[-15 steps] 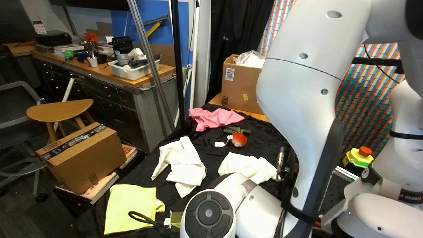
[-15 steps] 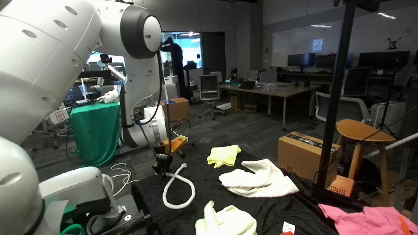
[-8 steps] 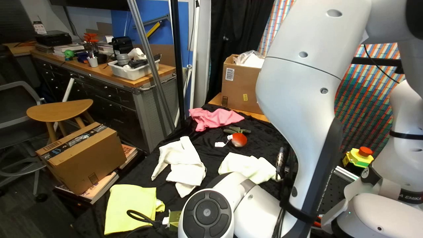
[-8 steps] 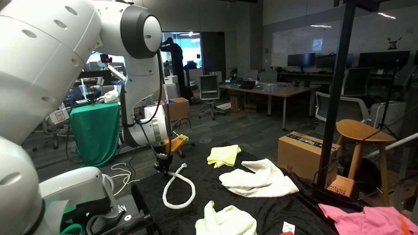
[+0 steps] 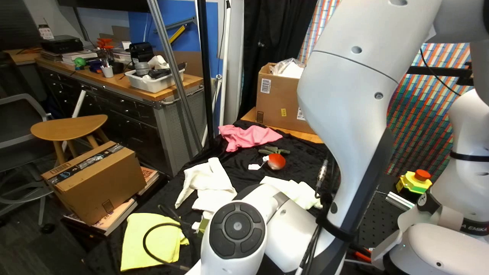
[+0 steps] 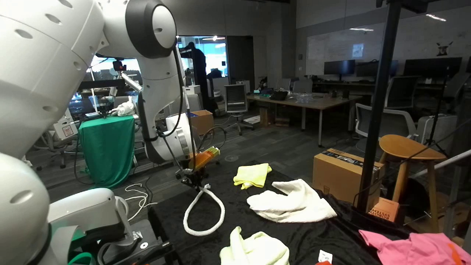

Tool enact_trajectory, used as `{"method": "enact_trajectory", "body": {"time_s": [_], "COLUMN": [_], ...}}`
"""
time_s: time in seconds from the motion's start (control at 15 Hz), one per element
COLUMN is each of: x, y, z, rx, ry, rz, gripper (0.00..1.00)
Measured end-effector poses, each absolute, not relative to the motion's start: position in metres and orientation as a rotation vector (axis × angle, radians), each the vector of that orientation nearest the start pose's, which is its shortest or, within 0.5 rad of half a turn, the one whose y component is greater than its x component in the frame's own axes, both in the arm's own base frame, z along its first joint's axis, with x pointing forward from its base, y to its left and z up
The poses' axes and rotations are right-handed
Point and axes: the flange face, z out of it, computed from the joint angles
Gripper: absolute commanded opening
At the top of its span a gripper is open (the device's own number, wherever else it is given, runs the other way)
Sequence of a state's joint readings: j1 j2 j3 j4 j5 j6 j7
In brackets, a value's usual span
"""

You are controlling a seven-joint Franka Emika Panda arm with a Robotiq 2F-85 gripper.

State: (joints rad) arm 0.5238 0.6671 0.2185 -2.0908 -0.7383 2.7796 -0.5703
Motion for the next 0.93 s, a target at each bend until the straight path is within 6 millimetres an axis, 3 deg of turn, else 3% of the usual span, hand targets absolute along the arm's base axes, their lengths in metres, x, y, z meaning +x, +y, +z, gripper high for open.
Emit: {"method": "enact_trajectory", "body": {"time_s": [0.4, 0.93], "x": [0.418, 0.428], "y": [0.368, 0.282], "z": [0.15, 0.234], "rx": [2.004, 2.423], "ry": [2.111, 1.618], "rz": [0.218, 0.307], "gripper": [0.06, 0.05]}}
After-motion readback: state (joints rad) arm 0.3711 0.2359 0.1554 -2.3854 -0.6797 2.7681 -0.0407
